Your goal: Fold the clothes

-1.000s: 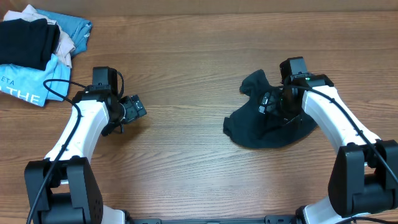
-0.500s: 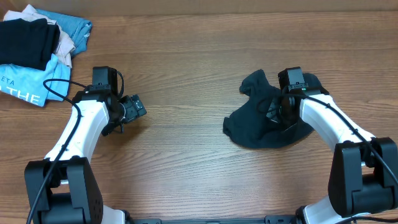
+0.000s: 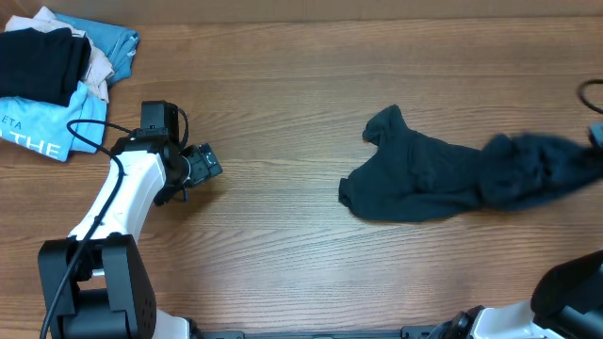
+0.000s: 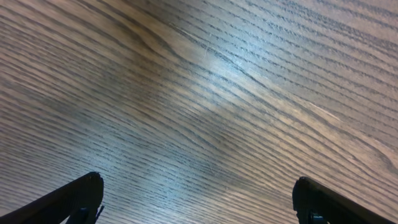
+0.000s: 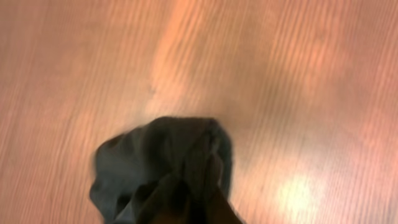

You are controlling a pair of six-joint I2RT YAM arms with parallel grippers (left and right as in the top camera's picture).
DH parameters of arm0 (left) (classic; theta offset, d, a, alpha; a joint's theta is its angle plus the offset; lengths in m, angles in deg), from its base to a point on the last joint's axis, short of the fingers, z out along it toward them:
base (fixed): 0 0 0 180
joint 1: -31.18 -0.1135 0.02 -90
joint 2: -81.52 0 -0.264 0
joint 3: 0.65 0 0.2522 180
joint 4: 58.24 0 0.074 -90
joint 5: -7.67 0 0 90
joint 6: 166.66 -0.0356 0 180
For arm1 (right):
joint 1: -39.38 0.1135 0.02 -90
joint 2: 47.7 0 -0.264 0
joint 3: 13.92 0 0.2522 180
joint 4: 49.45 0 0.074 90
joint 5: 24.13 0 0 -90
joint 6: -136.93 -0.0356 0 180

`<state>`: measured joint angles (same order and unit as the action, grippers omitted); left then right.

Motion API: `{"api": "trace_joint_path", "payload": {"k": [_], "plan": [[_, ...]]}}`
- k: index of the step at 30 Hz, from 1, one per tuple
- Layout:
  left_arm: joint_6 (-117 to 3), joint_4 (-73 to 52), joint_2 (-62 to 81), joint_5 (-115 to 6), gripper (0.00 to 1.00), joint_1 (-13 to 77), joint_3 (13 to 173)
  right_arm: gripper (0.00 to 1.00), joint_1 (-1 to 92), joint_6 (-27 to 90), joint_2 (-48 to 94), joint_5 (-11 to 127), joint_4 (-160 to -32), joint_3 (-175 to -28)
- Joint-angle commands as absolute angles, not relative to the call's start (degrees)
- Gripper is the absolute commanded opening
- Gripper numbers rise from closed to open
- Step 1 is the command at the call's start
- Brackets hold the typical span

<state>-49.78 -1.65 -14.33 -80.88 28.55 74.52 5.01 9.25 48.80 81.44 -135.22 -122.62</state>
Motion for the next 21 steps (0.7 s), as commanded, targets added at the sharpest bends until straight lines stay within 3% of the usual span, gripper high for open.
{"api": "trace_joint_path", "payload": {"k": [1, 4, 5, 8, 11, 17, 21], "plan": [[-49.7, -1.8, -14.9, -81.2, 1.0, 28.6, 74.2, 1.0, -0.6, 7.9, 47.8, 73.4, -136.5, -123.5], [-50.3, -1.0, -14.8, -79.4, 1.0, 28.6, 74.2, 1.0, -2.2, 7.9, 47.8, 66.4, -138.5, -123.5], [-57.1, -1.5, -14.8, -67.5, 1.0, 28.7, 74.2, 1.0, -1.5, 12.9, 47.8, 58.1, -139.2, -123.5], [-62.6, -3.3, -14.8, -57.2, 1.0, 30.7, 74.5, 1.0, -0.1, 21.1, 47.8, 48.4, -139.8, -123.5], [-62.9, -6.2, -14.8, -52.2, 1.0, 39.9, 75.5, 1.0, 2.2, 23.2, 47.8, 46.9, -140.9, -123.5], [-54.8, -19.8, -14.8, -53.3, 1.0, 60.0, 77.4, 1.0, 3.0, 23.2, 47.8, 46.9, -140.3, -123.5], [-46.0, -25.3, -14.8, -63.3, 1.0, 67.3, 77.4, 1.0, 3.0, 23.2, 47.8, 46.9, -140.3, -122.7]]}}
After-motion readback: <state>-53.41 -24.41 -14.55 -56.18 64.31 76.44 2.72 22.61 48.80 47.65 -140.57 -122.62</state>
